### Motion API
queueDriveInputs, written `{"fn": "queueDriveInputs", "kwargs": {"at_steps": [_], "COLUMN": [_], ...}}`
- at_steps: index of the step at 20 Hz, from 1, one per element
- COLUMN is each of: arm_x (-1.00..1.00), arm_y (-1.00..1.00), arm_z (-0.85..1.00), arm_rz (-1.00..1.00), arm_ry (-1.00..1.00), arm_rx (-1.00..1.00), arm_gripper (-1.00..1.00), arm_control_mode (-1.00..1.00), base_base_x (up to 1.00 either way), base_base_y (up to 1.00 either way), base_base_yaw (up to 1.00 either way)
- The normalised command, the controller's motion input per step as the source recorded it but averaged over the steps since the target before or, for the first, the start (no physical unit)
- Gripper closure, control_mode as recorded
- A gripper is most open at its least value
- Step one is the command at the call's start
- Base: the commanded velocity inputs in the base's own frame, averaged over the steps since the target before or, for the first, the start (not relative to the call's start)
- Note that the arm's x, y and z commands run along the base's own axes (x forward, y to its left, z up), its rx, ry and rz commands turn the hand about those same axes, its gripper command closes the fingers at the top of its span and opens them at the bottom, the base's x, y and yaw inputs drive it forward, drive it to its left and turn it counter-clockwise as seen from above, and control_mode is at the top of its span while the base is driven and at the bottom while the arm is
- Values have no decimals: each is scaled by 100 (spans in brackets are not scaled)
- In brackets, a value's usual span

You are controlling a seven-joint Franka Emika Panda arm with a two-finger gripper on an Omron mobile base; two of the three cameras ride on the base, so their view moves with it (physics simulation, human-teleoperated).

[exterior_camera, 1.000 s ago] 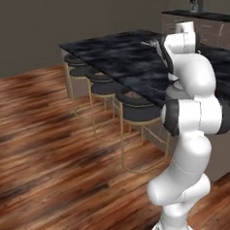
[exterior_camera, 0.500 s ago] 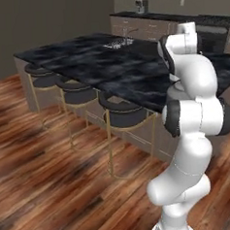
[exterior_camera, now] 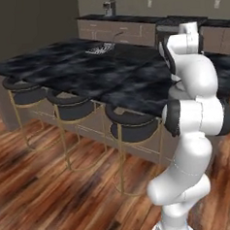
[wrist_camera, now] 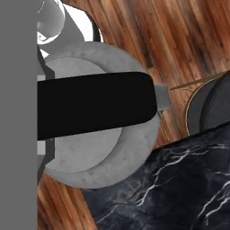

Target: The kettle is done boiling. Turn off the stove, then wait for 300 timesteps before moving the kettle to the dining table.

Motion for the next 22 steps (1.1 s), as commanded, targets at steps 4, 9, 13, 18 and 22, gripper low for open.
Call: {"fn": "queueDriveInputs", "kwargs": {"at_steps": [4, 9, 13, 18, 22], "arm_x": [0, 0, 0, 0, 0], "arm_y": [0, 0, 0, 0, 0], "arm_z": [0, 0, 0, 0, 0], "arm_rz": [0, 0, 0, 0, 0], "arm_ry": [0, 0, 0, 0, 0], "arm_rx": [0, 0, 0, 0, 0], "arm_gripper": [100, 100, 100, 100, 100], "arm_control_mode": [100, 100, 100, 100, 100], "base_base_x": [50, 44, 36, 35, 38], "base_base_y": [84, 76, 57, 33, 22], "base_base_yaw": [-37, -35, -30, -25, -21]}}
